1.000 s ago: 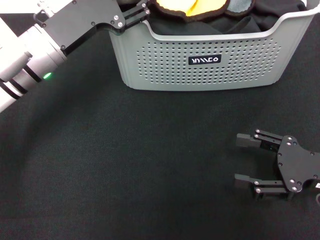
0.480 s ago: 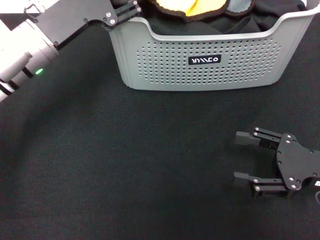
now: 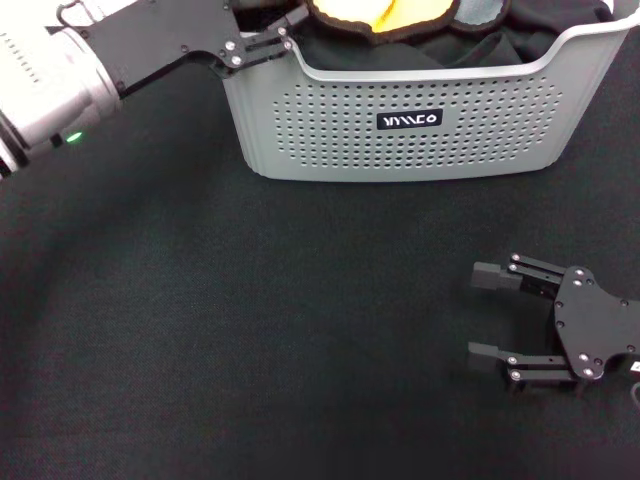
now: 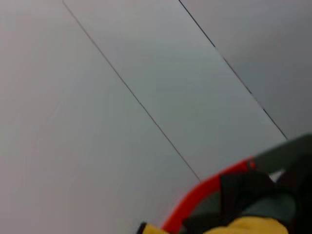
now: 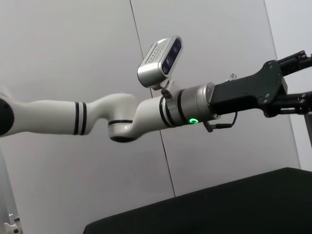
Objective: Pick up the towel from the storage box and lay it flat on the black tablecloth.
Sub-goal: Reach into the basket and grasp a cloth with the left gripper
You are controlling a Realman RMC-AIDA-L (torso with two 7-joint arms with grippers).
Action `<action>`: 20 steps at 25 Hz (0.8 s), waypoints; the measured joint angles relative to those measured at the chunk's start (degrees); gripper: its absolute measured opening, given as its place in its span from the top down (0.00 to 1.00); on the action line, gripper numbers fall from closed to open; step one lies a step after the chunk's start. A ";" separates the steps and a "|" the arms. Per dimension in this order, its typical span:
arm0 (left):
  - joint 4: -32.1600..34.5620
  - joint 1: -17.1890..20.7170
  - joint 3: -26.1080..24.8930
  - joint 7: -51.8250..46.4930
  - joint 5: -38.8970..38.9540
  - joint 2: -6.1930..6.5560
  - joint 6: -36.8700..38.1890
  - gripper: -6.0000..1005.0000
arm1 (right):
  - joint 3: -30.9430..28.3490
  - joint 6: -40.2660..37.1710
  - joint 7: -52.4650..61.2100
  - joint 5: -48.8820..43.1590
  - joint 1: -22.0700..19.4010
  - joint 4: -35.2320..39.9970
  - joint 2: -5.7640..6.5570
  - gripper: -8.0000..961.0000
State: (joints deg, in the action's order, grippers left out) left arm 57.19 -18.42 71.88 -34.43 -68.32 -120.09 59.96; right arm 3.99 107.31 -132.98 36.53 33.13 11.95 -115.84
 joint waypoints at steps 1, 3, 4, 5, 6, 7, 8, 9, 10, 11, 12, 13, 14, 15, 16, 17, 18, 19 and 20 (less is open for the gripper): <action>2.16 0.68 0.73 -1.59 -1.60 -0.06 -1.41 0.17 | -0.01 -0.01 0.00 0.00 -0.03 0.00 0.00 0.11; 5.81 1.91 2.27 -3.91 -4.02 -0.10 -3.54 0.17 | 0.04 -0.03 0.00 -0.01 -0.05 0.00 0.00 0.11; 7.44 2.27 2.99 -4.82 -4.87 -0.08 -4.35 0.17 | 0.05 -0.03 0.00 -0.01 -0.08 0.00 0.00 0.11; 8.70 2.51 3.48 -5.83 -5.90 -0.03 -5.12 0.17 | 0.05 -0.04 0.00 -0.02 -0.13 0.00 0.00 0.11; 9.77 2.63 3.77 -6.92 -7.17 0.01 -5.81 0.17 | 0.04 -0.04 0.00 -0.03 -0.18 0.00 0.00 0.11; 10.70 2.64 3.88 -8.10 -8.73 0.01 -6.48 0.17 | 0.03 -0.05 0.00 -0.04 -0.21 0.00 0.00 0.11; 11.40 2.61 4.00 -9.07 -9.88 0.01 -7.01 0.17 | 0.04 -0.05 0.00 -0.06 -0.23 0.00 0.00 0.11; 12.41 2.49 4.20 -10.85 -11.86 -0.02 -7.77 0.17 | 0.05 -0.06 0.00 -0.07 -0.23 0.00 0.00 0.11; 13.04 2.36 4.34 -12.07 -13.25 -0.03 -8.06 0.17 | 0.06 -0.07 0.00 -0.08 -0.24 0.00 0.00 0.11; 13.55 2.25 4.51 -13.06 -14.25 -0.05 -8.34 0.18 | 0.06 -0.07 0.00 -0.09 -0.25 0.00 0.00 0.11; 14.09 2.09 4.80 -13.99 -15.47 -0.07 -8.85 0.18 | 0.06 -0.08 0.00 -0.09 -0.25 0.00 0.00 0.11; 14.57 1.97 5.40 -14.70 -16.46 -0.09 -9.82 0.18 | 0.05 -0.08 0.00 -0.10 -0.25 -0.01 0.00 0.11; 14.83 1.90 5.92 -14.99 -16.97 -0.11 -10.61 0.18 | 0.09 -0.08 0.00 -0.10 -0.26 0.00 0.00 0.11; 15.28 1.86 6.92 -15.14 -17.53 -0.10 -12.21 0.18 | 0.14 -0.08 0.00 -0.10 -0.26 0.00 0.00 0.11; 15.72 1.83 7.88 -15.22 -18.13 -0.09 -13.73 0.18 | 0.18 -0.08 0.00 -0.10 -0.26 0.00 0.00 0.11; 15.98 1.81 8.42 -15.25 -18.51 -0.08 -14.54 0.18 | 0.19 -0.07 0.00 -0.10 -0.26 0.00 0.00 0.11; 16.44 1.79 9.33 -15.30 -19.34 -0.06 -15.89 0.18 | 0.19 -0.07 0.00 -0.10 -0.27 0.00 0.00 0.11; 16.75 1.76 9.95 -15.31 -19.94 -0.06 -16.75 0.18 | 0.18 -0.07 0.00 -0.10 -0.27 0.00 0.00 0.11; 16.97 1.75 10.47 -15.36 -20.40 -0.07 -17.50 0.18 | 0.17 -0.06 0.00 -0.10 -0.27 0.00 0.00 0.11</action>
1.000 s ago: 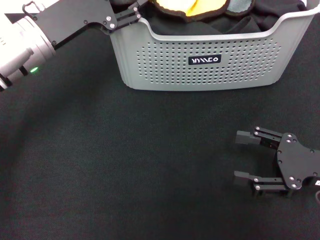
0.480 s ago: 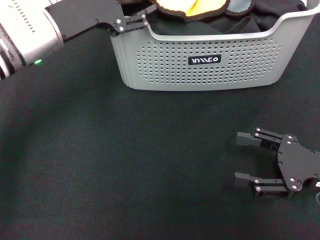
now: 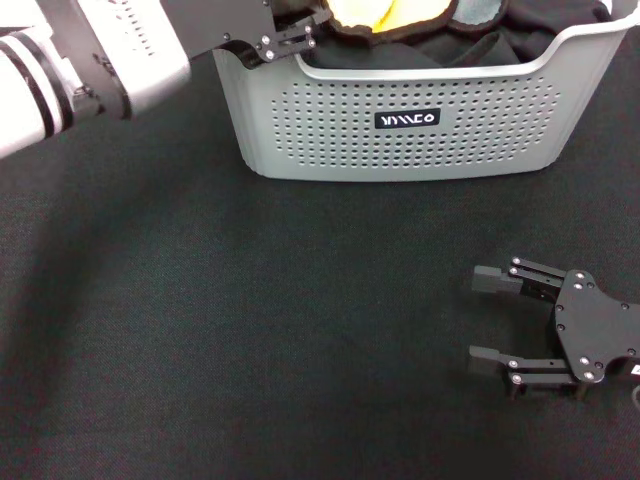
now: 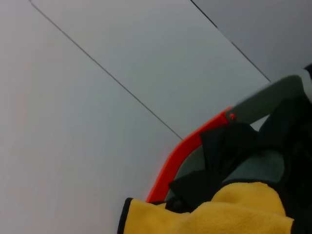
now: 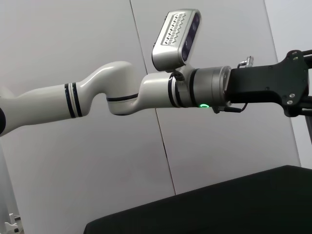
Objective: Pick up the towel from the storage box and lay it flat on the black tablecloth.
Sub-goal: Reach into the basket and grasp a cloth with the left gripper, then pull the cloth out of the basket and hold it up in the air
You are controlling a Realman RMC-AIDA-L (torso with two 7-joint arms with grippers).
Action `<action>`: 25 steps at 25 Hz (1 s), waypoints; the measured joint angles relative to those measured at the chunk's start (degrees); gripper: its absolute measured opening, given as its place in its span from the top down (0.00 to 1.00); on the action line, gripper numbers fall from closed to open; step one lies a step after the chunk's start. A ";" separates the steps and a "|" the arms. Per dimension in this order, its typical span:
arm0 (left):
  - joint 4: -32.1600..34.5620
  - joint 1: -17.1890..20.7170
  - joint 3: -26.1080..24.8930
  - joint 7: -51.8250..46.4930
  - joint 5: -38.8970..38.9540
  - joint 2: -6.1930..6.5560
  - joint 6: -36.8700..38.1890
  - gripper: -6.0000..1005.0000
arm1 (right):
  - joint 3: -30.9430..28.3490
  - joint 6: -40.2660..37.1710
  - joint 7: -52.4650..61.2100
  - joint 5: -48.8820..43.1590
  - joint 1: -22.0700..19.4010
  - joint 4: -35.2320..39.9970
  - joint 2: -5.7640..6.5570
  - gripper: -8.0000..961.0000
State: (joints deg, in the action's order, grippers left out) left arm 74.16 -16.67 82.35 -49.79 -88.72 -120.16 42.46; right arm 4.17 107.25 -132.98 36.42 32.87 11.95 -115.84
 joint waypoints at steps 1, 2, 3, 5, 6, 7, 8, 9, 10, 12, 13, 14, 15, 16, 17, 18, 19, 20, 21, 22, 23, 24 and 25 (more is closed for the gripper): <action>0.09 -0.07 0.35 -0.08 -0.28 -0.01 -0.41 0.19 | -0.03 0.01 0.00 0.00 0.00 0.00 0.00 0.11; 0.17 -0.17 0.72 -0.18 -0.56 -0.01 -0.86 0.19 | -0.07 0.03 0.00 0.00 0.00 0.00 0.00 0.11; 0.22 -0.34 1.28 -0.37 -1.04 0.00 -1.48 0.19 | -0.14 0.04 0.00 0.00 0.00 0.00 0.00 0.11; 0.38 -0.46 1.88 -0.55 -1.97 0.01 -2.32 0.23 | -0.23 0.08 0.00 0.01 0.00 0.00 0.00 0.11; 0.59 -0.46 2.18 -0.59 -2.82 -0.01 -2.94 0.25 | -0.24 0.09 0.00 0.02 0.00 0.00 0.00 0.11; 0.83 -0.39 2.45 -0.72 -3.63 -0.05 -3.69 0.27 | -0.27 0.10 0.00 0.03 -0.01 0.00 0.01 0.11; 1.10 -0.29 2.72 -0.94 -4.25 -0.06 -4.25 0.29 | -0.30 0.11 0.00 0.04 -0.05 0.00 0.00 0.11; 1.59 -0.11 3.12 -1.68 -5.27 -0.07 -5.01 0.31 | -0.35 0.12 0.00 0.06 -0.12 0.00 0.00 0.11; 1.98 0.04 3.39 -2.62 -6.22 -0.05 -5.57 0.33 | -0.39 0.13 0.00 0.07 -0.17 0.00 0.00 0.11; 2.50 0.14 3.54 -4.05 -7.39 -0.03 -5.93 0.37 | -0.42 0.14 0.00 0.12 -0.31 0.00 0.00 0.11; 3.02 0.20 3.61 -5.48 -8.59 -0.01 -6.14 0.39 | -0.42 0.14 0.00 0.14 -0.33 0.00 0.00 0.11; 3.74 0.27 3.62 -7.32 -10.42 0.01 -6.19 0.46 | -0.42 0.12 0.00 0.15 -0.34 0.00 0.00 0.11; 4.16 0.37 3.62 -8.24 -11.65 0.03 -6.20 0.53 | -0.42 0.11 0.00 0.15 -0.32 0.00 0.00 0.11; 4.28 0.42 3.61 -8.51 -11.98 0.03 -6.20 0.60 | -0.42 0.10 0.00 0.15 -0.30 0.00 0.00 0.11; 4.64 0.58 3.60 -9.28 -13.03 0.01 -6.21 0.60 | -0.41 0.09 0.00 0.15 -0.26 0.00 0.00 0.11; 4.86 0.67 3.57 -9.82 -13.64 0.00 -6.22 0.60 | -0.41 0.09 -0.01 0.15 -0.21 0.00 0.00 0.11; 5.08 0.75 3.55 -10.29 -14.02 -0.01 -6.23 0.60 | -0.40 0.08 -0.02 0.15 -0.19 0.00 0.00 0.11; 5.35 0.83 3.52 -10.75 -14.32 -0.01 -6.23 0.60 | -0.39 0.06 -0.02 0.15 -0.19 0.00 0.00 0.11; 5.74 0.97 3.49 -11.18 -14.41 -0.01 -6.24 0.60 | -0.39 0.05 -0.03 0.15 -0.19 0.00 0.00 0.11; 6.09 1.10 3.46 -11.50 -14.44 0.01 -6.26 0.60 | -0.39 0.04 -0.03 0.15 -0.16 0.00 0.00 0.11; 6.72 1.41 3.43 -11.99 -14.50 0.06 -6.27 0.60 | -0.39 0.04 -0.04 0.16 -0.15 0.00 0.00 0.11; 7.58 1.88 3.43 -12.41 -14.68 0.11 -6.22 0.60 | -0.39 0.03 -0.04 0.16 -0.13 0.00 0.01 0.11; 8.31 2.27 3.49 -12.69 -14.98 0.12 -6.14 0.60 | -0.39 0.03 -0.05 0.16 -0.10 0.00 0.00 0.11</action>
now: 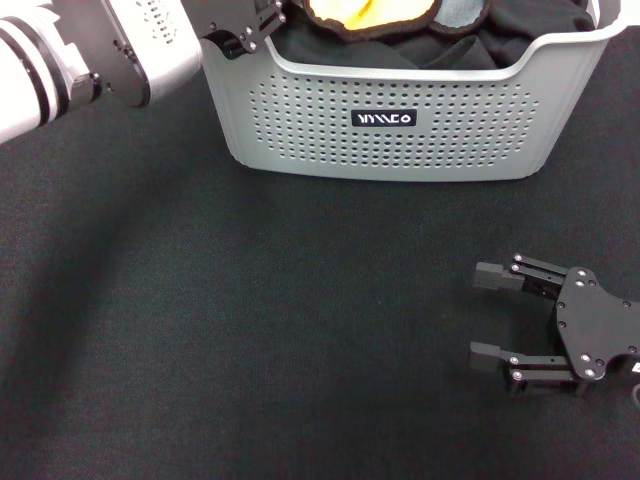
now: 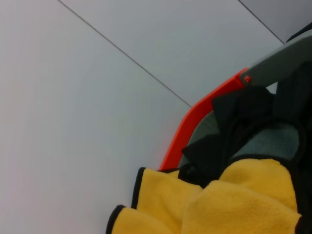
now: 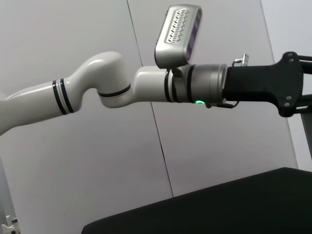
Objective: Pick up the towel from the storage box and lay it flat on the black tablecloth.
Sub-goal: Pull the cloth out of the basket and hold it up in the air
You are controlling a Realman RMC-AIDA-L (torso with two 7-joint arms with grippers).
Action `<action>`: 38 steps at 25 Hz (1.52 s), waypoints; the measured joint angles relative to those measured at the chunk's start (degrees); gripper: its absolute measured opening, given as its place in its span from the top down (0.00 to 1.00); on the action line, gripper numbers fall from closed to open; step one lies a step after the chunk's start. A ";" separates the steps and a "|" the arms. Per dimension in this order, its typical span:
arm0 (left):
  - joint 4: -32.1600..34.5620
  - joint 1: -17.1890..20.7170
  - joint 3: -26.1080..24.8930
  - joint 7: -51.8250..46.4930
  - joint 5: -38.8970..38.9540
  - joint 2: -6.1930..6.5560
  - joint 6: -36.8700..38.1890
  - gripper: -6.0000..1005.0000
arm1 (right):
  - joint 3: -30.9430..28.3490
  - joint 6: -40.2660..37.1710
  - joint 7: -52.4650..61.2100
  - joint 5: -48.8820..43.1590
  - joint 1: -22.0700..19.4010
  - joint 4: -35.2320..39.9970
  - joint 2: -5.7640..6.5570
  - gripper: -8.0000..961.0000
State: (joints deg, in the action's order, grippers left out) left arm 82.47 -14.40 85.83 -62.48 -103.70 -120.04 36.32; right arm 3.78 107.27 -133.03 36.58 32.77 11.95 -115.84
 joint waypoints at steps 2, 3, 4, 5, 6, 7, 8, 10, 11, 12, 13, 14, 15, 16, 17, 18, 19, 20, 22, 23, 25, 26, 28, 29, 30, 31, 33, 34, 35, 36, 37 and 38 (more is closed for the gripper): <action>1.55 0.70 0.45 -0.78 -1.27 -0.05 0.19 0.60 | 0.00 -0.01 -0.13 0.00 0.05 0.00 0.00 0.11; 2.45 1.02 0.86 -1.52 -2.41 -0.08 0.24 0.60 | 0.00 -0.01 -0.26 0.00 0.08 0.00 0.00 0.11; 3.25 1.24 1.42 -2.78 -4.16 -0.08 0.24 0.60 | 0.00 -0.02 -0.49 0.00 0.09 0.00 0.00 0.11; 4.04 1.34 2.00 -4.84 -6.78 -0.09 0.15 0.60 | 0.00 -0.03 -0.61 -0.01 0.09 0.00 0.00 0.11; 4.65 1.37 2.53 -6.90 -9.44 -0.11 0.06 0.60 | 0.01 -0.03 -0.71 -0.01 0.09 0.00 0.00 0.11; 5.00 1.29 2.86 -8.67 -11.68 -0.14 -0.01 0.59 | 0.06 -0.03 -0.76 -0.01 0.10 0.00 0.00 0.11; 5.39 0.98 3.39 -11.74 -15.44 -0.19 -0.10 0.59 | 0.10 -0.04 -0.76 -0.02 0.10 0.00 0.00 0.11; 5.59 0.47 3.76 -14.68 -19.01 -0.19 -0.13 0.59 | 0.17 -0.05 -0.82 -0.02 0.13 0.00 0.00 0.11; 5.58 0.19 3.84 -16.00 -20.64 -0.20 -0.19 0.59 | 0.19 -0.05 -0.89 -0.02 0.15 0.00 0.00 0.11; 5.48 -0.08 3.85 -16.84 -21.76 -0.20 -0.42 0.59 | 0.21 -0.05 -1.03 -0.02 0.19 0.00 0.00 0.11; 5.38 -0.26 3.85 -17.34 -22.45 -0.20 -0.63 0.59 | 0.23 -0.05 -1.13 -0.02 0.23 0.00 0.00 0.11; 5.17 -0.47 3.87 -17.80 -23.45 -0.20 -1.16 0.59 | 0.26 -0.05 -1.26 -0.02 0.26 0.00 0.00 0.11; 5.11 -0.54 3.96 -17.93 -24.12 -0.22 -1.60 0.59 | 0.26 -0.05 -1.30 -0.02 0.27 0.00 0.00 0.11; 5.09 -0.63 4.10 -18.09 -24.82 -0.23 -2.05 0.59 | 0.27 -0.05 -1.32 -0.02 0.27 0.00 0.00 0.11; 5.13 -0.70 4.32 -18.30 -25.40 -0.24 -2.41 0.59 | 0.26 -0.05 -1.32 -0.02 0.25 0.00 0.00 0.11; 5.21 -0.81 4.53 -18.47 -25.72 -0.23 -2.66 0.59 | 0.25 -0.04 -1.34 -0.02 0.17 0.00 0.00 0.11; 5.25 -0.97 4.72 -18.66 -25.98 -0.22 -2.90 0.59 | 0.23 -0.02 -1.37 -0.02 0.04 0.00 0.00 0.11; 5.26 -1.09 4.84 -18.72 -26.08 -0.20 -3.05 0.59 | 0.22 -0.01 -1.40 -0.02 -0.06 0.00 0.00 0.11; 5.32 -1.27 5.34 -18.78 -26.10 -0.15 -3.10 0.60 | 0.22 0.02 -1.42 -0.02 -0.17 -0.02 -0.01 0.11; 5.35 -1.29 5.67 -18.78 -26.11 -0.13 -3.10 0.60 | 0.24 0.04 -1.43 -0.02 -0.20 -0.04 -0.03 0.11; 5.40 -1.31 6.44 -18.81 -26.12 -0.13 -3.10 0.61 | 0.26 0.07 -1.44 -0.02 -0.22 -0.08 -0.06 0.11; 5.40 -1.32 6.79 -19.00 -26.12 -0.16 -3.10 0.62 | 0.26 0.07 -1.45 -0.02 -0.24 -0.09 -0.06 0.11; 5.40 -1.33 7.35 -19.88 -26.12 -0.22 -3.11 0.67 | 0.26 0.09 -1.48 -0.02 -0.29 -0.09 -0.08 0.11; 5.35 -1.35 7.53 -20.39 -26.06 -0.22 -3.11 0.72 | 0.27 0.10 -1.49 -0.02 -0.32 -0.09 -0.08 0.11; 5.25 -1.37 7.70 -21.09 -25.83 -0.22 -3.17 0.76 | 0.30 0.11 -1.51 -0.02 -0.37 -0.09 -0.08 0.11; 5.15 -1.37 7.82 -21.41 -25.52 -0.23 -3.34 0.81 | 0.32 0.11 -1.51 -0.02 -0.39 -0.09 -0.09 0.11; 4.73 -1.22 8.59 -21.71 -24.28 -0.22 -4.76 0.88 | 0.37 0.12 -1.52 -0.02 -0.43 -0.09 -0.09 0.11; 4.48 -0.92 9.47 -21.71 -23.31 -0.18 -6.46 0.90 | 0.39 0.14 -1.53 -0.02 -0.47 -0.09 -0.09 0.11; 4.33 -0.61 10.17 -21.71 -22.46 -0.15 -7.84 0.93 | 0.41 0.17 -1.53 -0.02 -0.54 -0.09 -0.09 0.11; 4.30 -0.30 10.83 -21.71 -21.48 -0.13 -9.44 0.95 | 0.44 0.19 -1.54 -0.02 -0.61 -0.09 -0.09 0.11; 4.29 0.03 11.34 -21.72 -20.07 -0.13 -10.82 0.98 | 0.46 0.21 -1.56 -0.02 -0.64 -0.09 -0.09 0.11; 4.42 0.40 11.76 -21.73 -17.95 -0.13 -12.20 0.98 | 0.48 0.22 -1.59 -0.02 -0.67 -0.09 -0.09 0.11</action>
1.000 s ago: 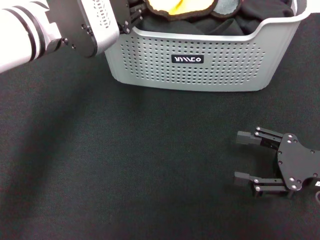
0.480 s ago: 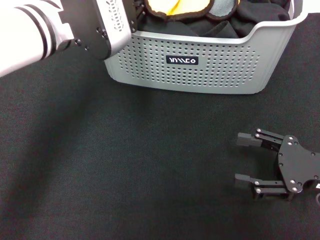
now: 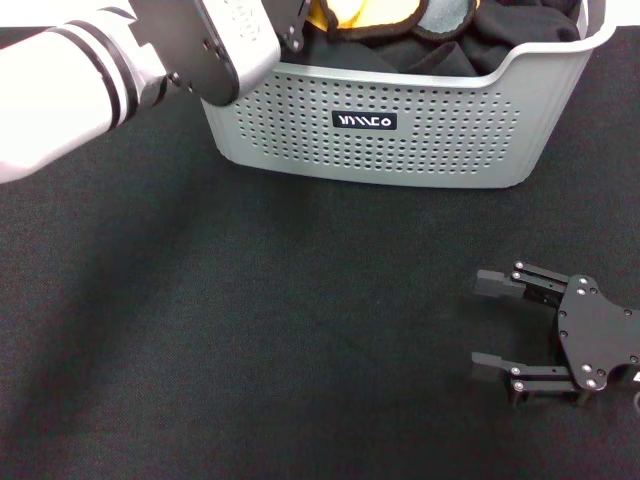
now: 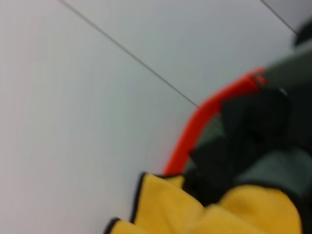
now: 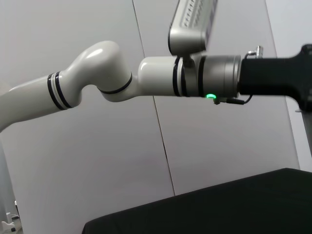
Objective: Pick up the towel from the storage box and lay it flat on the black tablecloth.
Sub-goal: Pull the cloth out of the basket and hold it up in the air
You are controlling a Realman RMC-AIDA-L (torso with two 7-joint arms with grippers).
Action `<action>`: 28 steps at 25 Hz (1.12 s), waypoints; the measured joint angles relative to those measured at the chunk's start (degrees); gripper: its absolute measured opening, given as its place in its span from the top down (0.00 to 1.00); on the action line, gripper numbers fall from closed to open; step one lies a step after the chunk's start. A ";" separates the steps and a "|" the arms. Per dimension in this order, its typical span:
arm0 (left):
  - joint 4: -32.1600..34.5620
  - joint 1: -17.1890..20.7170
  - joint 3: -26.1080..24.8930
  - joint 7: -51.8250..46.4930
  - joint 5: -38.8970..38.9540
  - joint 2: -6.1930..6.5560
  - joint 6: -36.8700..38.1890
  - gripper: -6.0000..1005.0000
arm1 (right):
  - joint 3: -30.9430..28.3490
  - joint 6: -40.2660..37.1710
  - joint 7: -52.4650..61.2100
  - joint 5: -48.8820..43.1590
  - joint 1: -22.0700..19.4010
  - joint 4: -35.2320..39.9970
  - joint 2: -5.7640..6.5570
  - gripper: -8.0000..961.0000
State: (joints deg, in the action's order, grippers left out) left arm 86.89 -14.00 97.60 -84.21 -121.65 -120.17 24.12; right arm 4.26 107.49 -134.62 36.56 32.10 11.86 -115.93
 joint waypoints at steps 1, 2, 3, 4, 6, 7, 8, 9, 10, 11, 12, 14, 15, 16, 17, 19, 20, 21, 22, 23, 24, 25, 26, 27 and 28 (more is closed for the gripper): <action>0.23 0.23 0.11 0.00 2.04 0.00 -0.66 0.98 | 0.02 0.00 -0.02 0.00 -0.01 -0.02 0.00 0.11; 0.55 0.51 0.11 0.02 5.34 0.02 -1.14 0.97 | 0.05 0.00 -0.07 0.00 -0.03 -0.10 0.00 0.11; 0.85 0.70 0.02 0.12 8.02 0.06 -1.32 0.97 | 0.07 -0.01 -0.18 0.00 -0.08 -0.24 0.00 0.11; 1.16 0.97 -0.17 0.30 11.41 0.13 -1.31 0.97 | 0.07 -0.02 -0.36 0.00 -0.15 -0.40 0.00 0.11; 1.59 1.58 -0.69 0.70 18.01 0.25 -0.99 0.97 | 0.05 -0.05 -0.59 0.00 -0.27 -0.56 0.04 0.11; 1.77 2.08 -1.09 1.01 21.17 0.28 -0.29 0.97 | -0.03 -0.07 -0.64 0.00 -0.32 -0.58 0.05 0.11; 1.89 2.62 -1.57 1.48 24.63 0.29 0.85 0.97 | -0.14 -0.09 -0.64 0.00 -0.34 -0.59 0.06 0.11; 1.96 3.25 -2.14 2.22 27.83 0.30 2.32 0.97 | -0.26 -0.11 -0.64 0.00 -0.39 -0.60 0.06 0.11; 2.03 3.89 -2.88 3.23 30.93 0.30 4.07 0.97 | -0.36 -0.12 -0.64 0.01 -0.41 -0.60 0.07 0.11; 2.02 4.93 -4.08 4.99 35.86 0.29 7.31 0.97 | -0.44 -0.14 -0.64 0.03 -0.44 -0.61 0.07 0.11; 1.80 6.03 -5.55 6.98 41.20 0.26 11.14 0.97 | -0.50 -0.15 -0.65 0.18 -0.46 -0.61 0.08 0.11; 0.06 8.29 -9.59 11.09 52.20 0.22 21.33 0.97 | -0.56 -0.17 -0.65 0.82 -0.53 -0.61 0.08 0.11; -1.96 9.01 -12.13 12.65 57.57 0.22 27.95 0.97 | -0.55 -0.22 -0.65 1.32 -0.57 -0.62 0.06 0.11; -3.45 9.51 -13.81 13.66 61.17 0.22 32.86 0.97 | -0.54 -0.28 -0.64 1.77 -0.62 -0.62 0.04 0.11; -6.26 9.87 -16.75 14.20 66.07 0.22 40.16 0.97 | -0.55 -0.36 -0.65 2.16 -0.66 -0.61 0.04 0.11; -11.57 9.84 -21.36 13.69 72.22 0.26 51.65 0.97 | -0.54 -0.62 -0.65 3.16 -0.70 -0.67 0.03 0.11; -13.96 9.48 -23.33 12.80 74.06 0.28 56.63 0.97 | -0.55 -0.68 -0.65 3.86 -0.72 -0.78 0.01 0.11; -15.73 9.25 -24.69 12.19 75.18 0.29 59.84 0.97 | -0.52 -0.79 -0.65 4.61 -0.72 -0.96 -0.01 0.11; -19.38 8.50 -27.30 10.85 76.81 0.30 66.06 0.97 | -0.52 -0.99 -0.65 5.17 -0.72 -1.10 -0.04 0.11; -21.86 8.01 -29.09 9.80 77.82 0.29 70.34 0.97 | -0.52 -1.08 -0.65 5.52 -0.70 -1.21 -0.04 0.11; -23.49 7.65 -30.29 8.91 78.59 0.30 73.85 0.97 | -0.53 -1.23 -0.65 6.01 -0.62 -1.37 -0.05 0.11; -24.87 7.43 -31.22 8.08 79.16 0.30 76.75 0.97 | -0.54 -1.49 -0.65 6.29 -0.57 -1.47 -0.06 0.11; -25.63 7.37 -31.67 7.39 79.52 0.29 78.50 0.97 | -0.55 -1.58 -0.65 6.62 -0.50 -1.64 -0.06 0.11; -26.35 7.34 -32.05 6.54 79.94 0.29 80.35 0.97 | -0.54 -1.67 -0.65 6.97 -0.46 -1.83 -0.07 0.11; -26.69 7.32 -32.08 5.82 80.17 0.30 81.60 0.98 | -0.54 -1.83 -0.68 7.24 -0.43 -2.03 -0.08 0.11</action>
State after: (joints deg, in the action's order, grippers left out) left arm 60.20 -6.67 65.51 -78.39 -41.48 -119.88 105.72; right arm 3.72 105.66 -135.30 43.80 31.67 9.84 -116.01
